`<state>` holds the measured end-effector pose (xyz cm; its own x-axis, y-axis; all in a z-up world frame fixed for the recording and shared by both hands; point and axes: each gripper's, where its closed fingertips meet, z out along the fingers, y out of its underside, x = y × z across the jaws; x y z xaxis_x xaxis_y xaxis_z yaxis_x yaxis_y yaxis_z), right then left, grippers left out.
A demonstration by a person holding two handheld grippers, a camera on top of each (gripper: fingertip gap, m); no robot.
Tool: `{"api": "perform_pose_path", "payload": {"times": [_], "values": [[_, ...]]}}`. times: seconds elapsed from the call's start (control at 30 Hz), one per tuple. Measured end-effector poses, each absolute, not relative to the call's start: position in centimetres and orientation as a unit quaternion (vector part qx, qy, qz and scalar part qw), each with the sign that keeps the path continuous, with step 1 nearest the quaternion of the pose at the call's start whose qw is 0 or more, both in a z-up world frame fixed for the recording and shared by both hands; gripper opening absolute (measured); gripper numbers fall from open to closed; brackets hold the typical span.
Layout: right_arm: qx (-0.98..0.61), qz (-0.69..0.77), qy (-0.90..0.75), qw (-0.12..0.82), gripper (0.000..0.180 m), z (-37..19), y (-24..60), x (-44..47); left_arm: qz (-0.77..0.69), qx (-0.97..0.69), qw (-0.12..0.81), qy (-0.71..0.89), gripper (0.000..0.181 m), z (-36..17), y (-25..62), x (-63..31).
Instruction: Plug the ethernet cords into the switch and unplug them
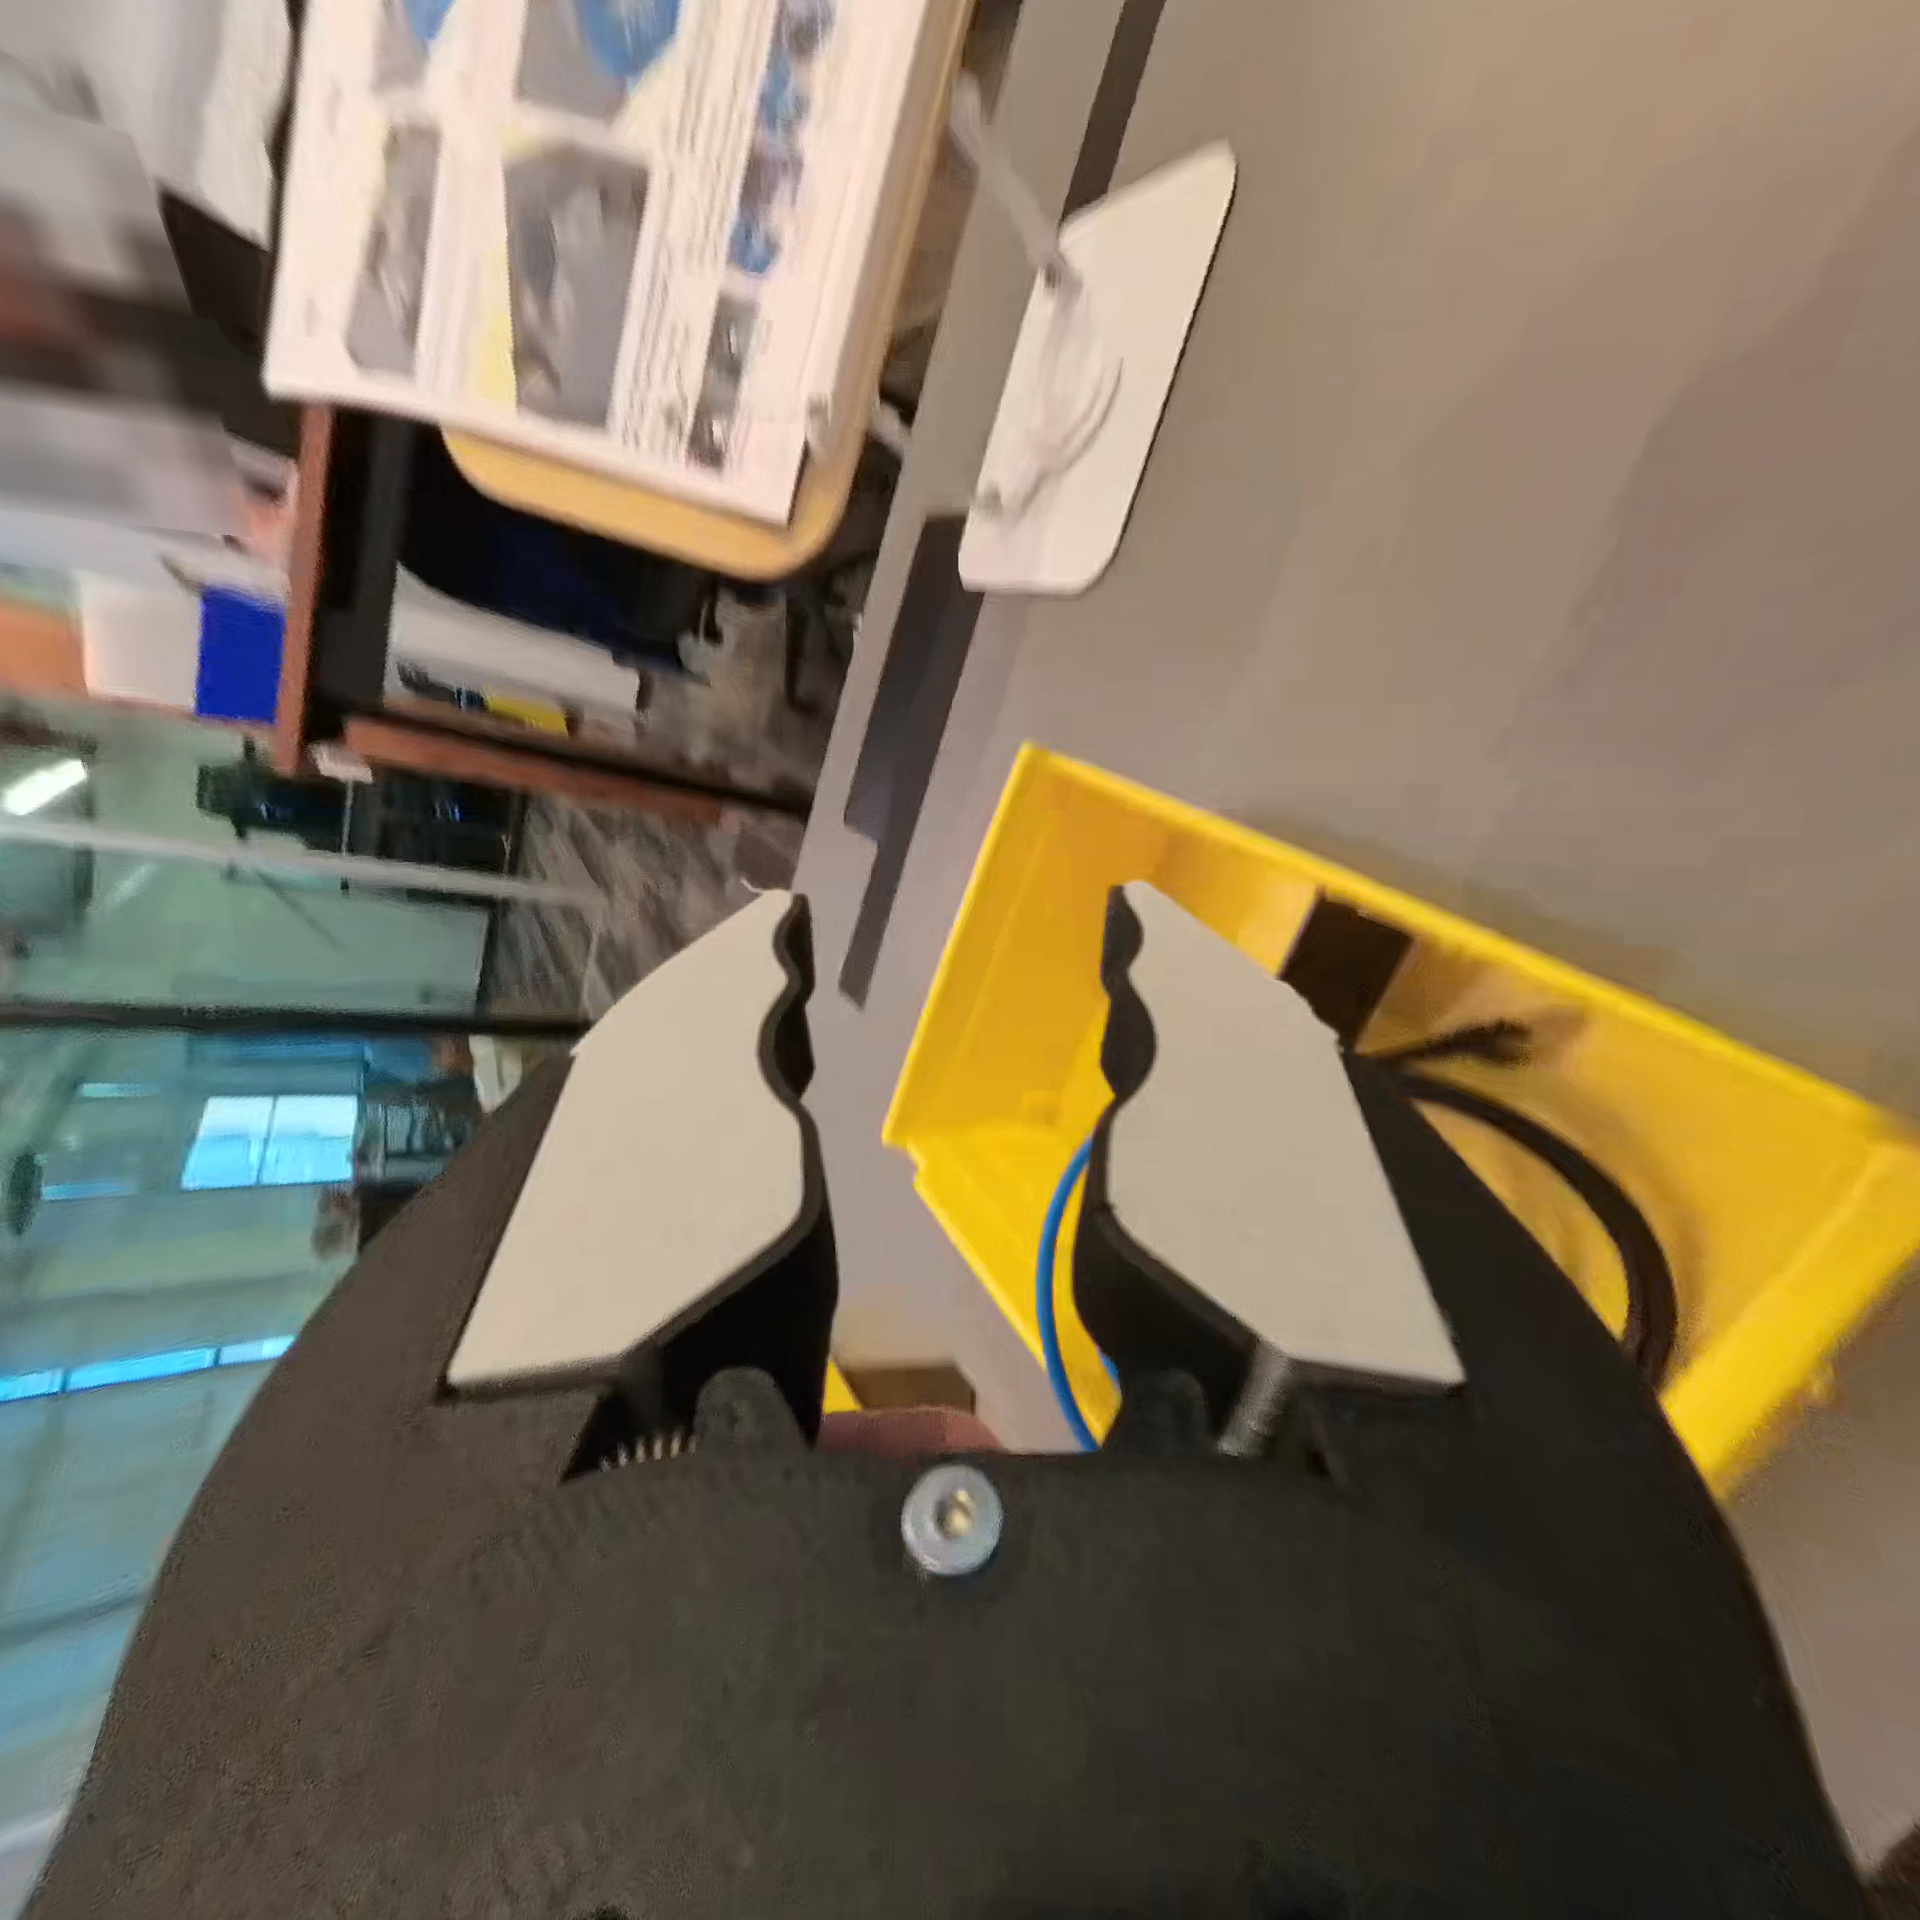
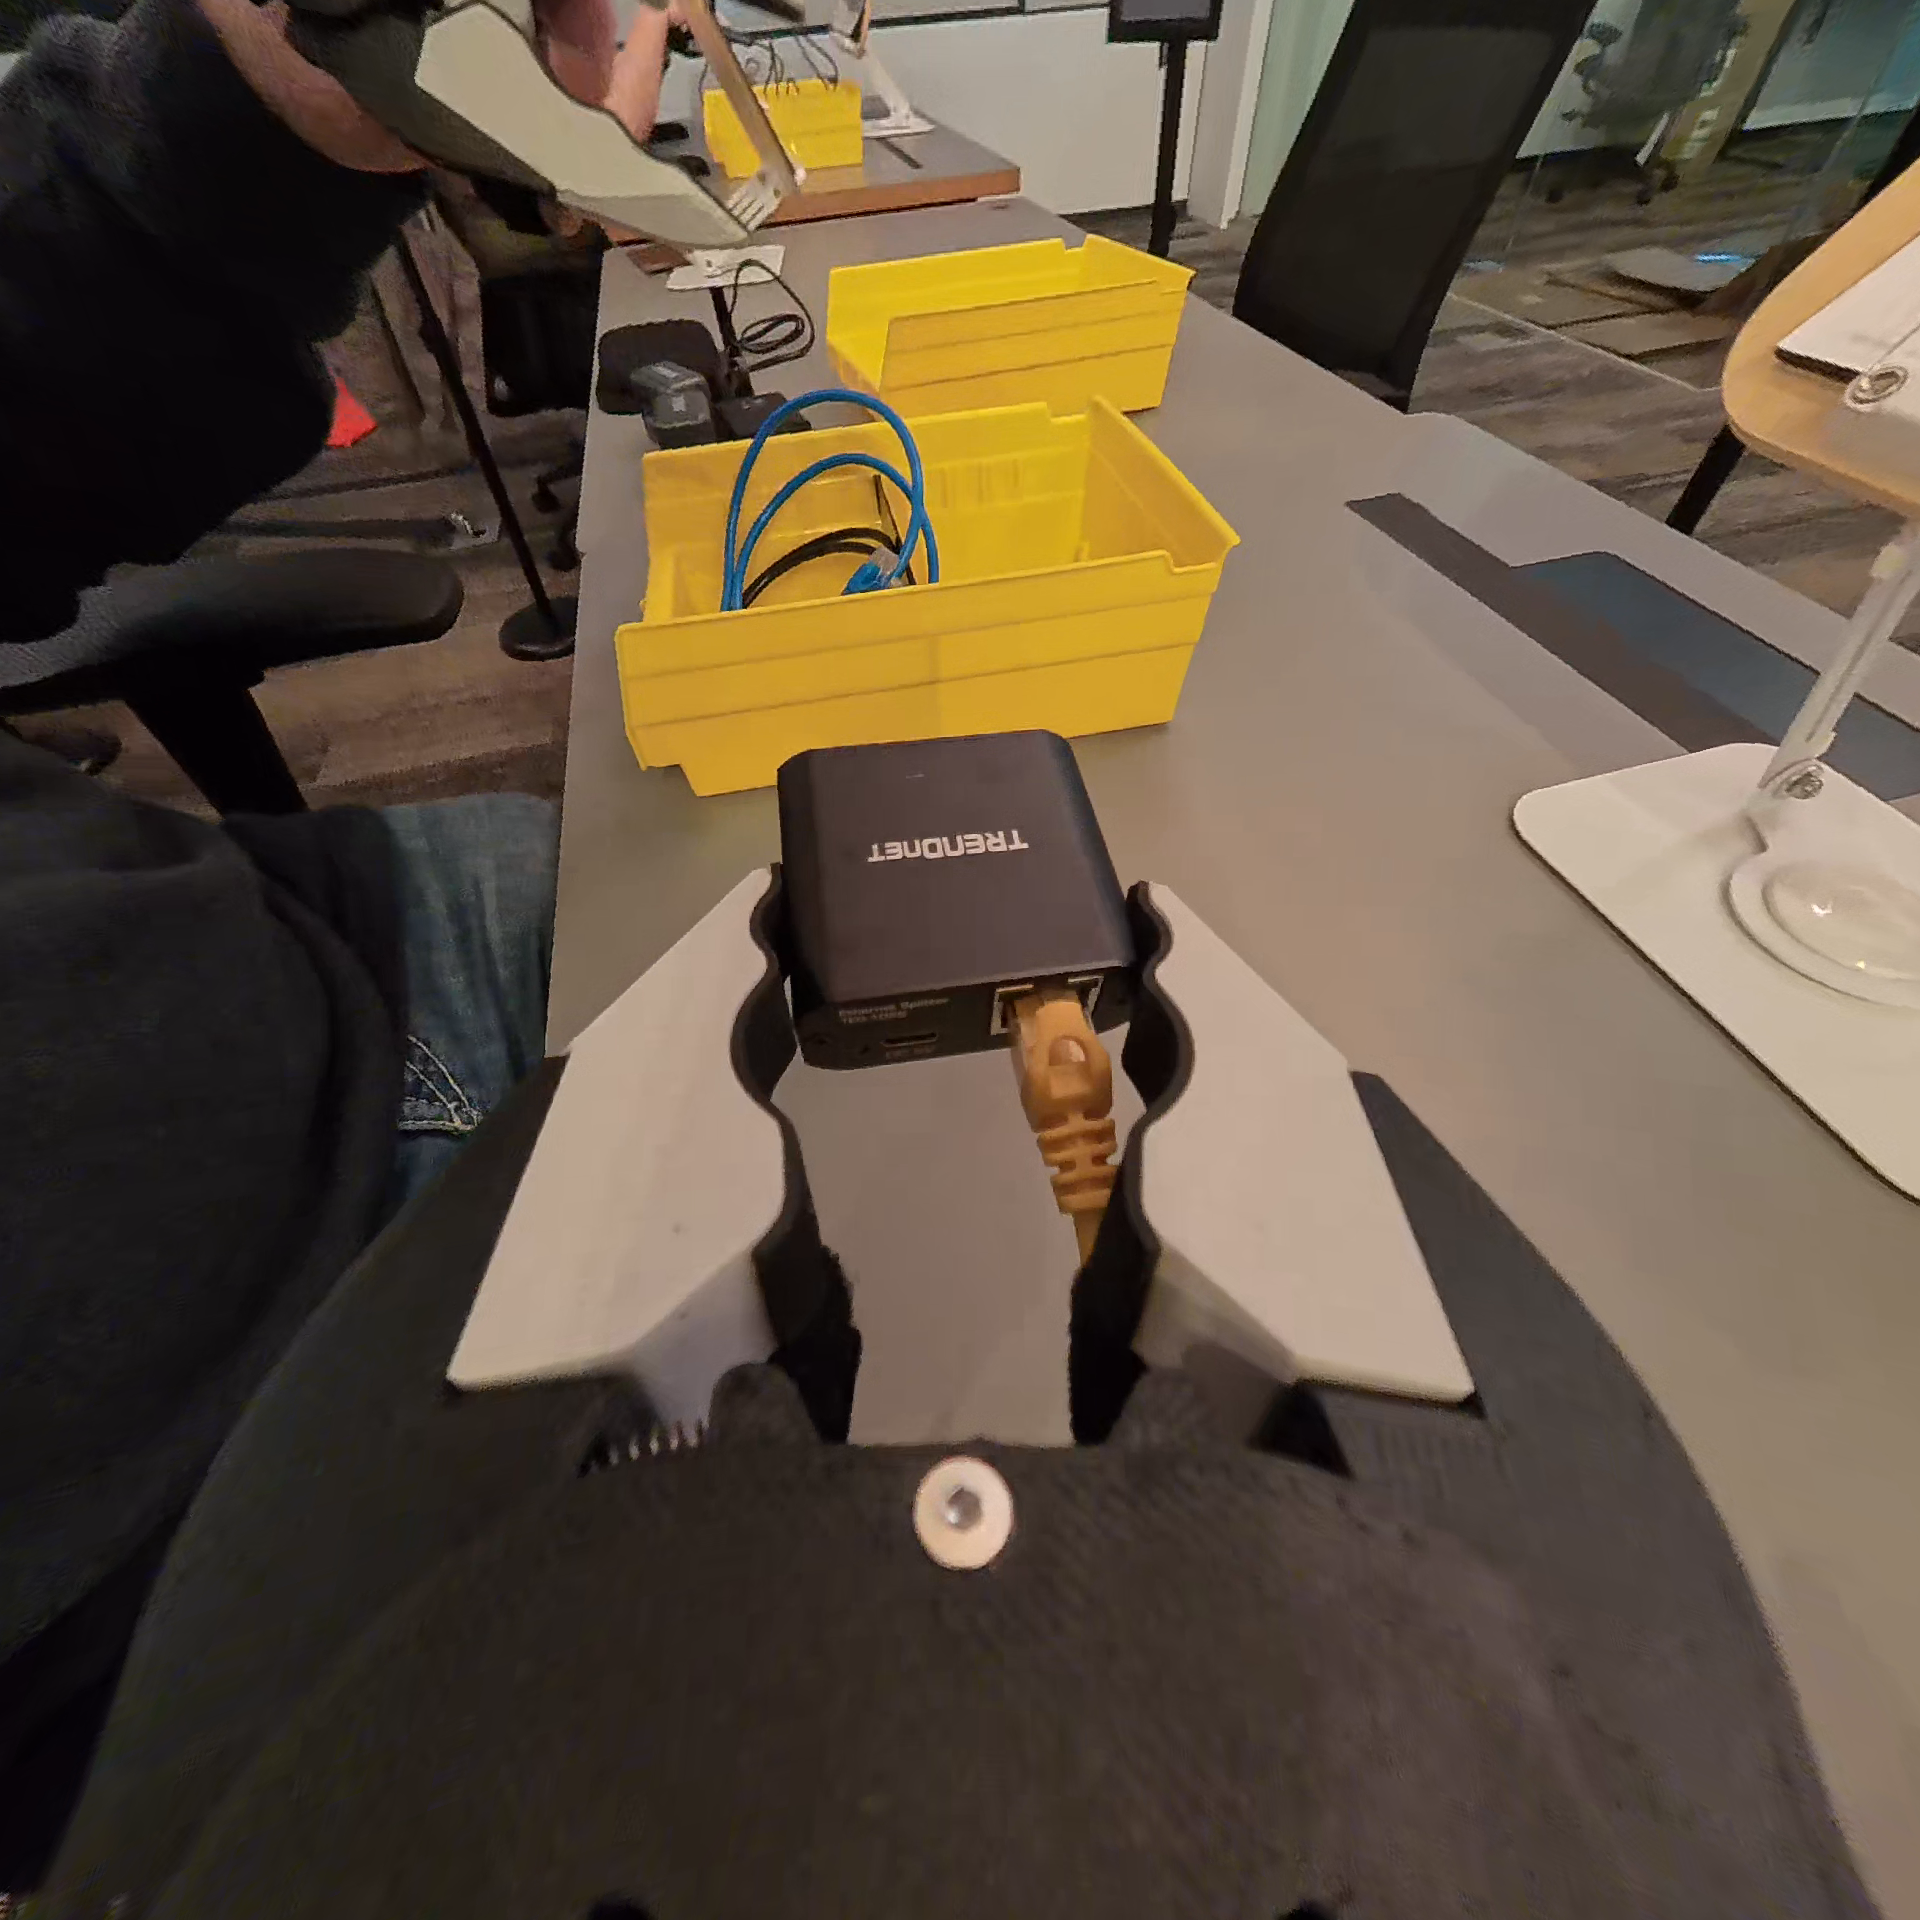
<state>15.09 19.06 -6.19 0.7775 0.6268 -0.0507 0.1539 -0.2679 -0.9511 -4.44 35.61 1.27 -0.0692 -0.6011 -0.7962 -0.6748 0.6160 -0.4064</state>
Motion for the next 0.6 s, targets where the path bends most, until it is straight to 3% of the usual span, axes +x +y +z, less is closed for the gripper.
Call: {"api": "perform_pose_path", "payload": {"times": [0.1,0.3,0.47,0.6], "values": [[-0.766,0.220,-0.247,0.552,0.064,-6.3,18.9,15.2,0.058,-0.482,0.490,0.724,0.050,-1.0,37.3,-7.5],[-0.770,0.220,-0.238,0.549,0.063,-7.0,19.0,15.2,0.023,-0.606,0.316,0.730,0.033,-12.0,37.0,-10.2],[-0.769,0.223,-0.235,0.551,0.063,-7.2,18.8,15.0,0.002,-0.674,0.341,0.656,0.037,-15.2,37.8,-9.0],[-0.768,0.222,-0.230,0.555,0.063,-7.3,18.9,15.1,0.072,-0.658,0.413,0.625,0.036,-14.7,38.7,-8.2]]}}
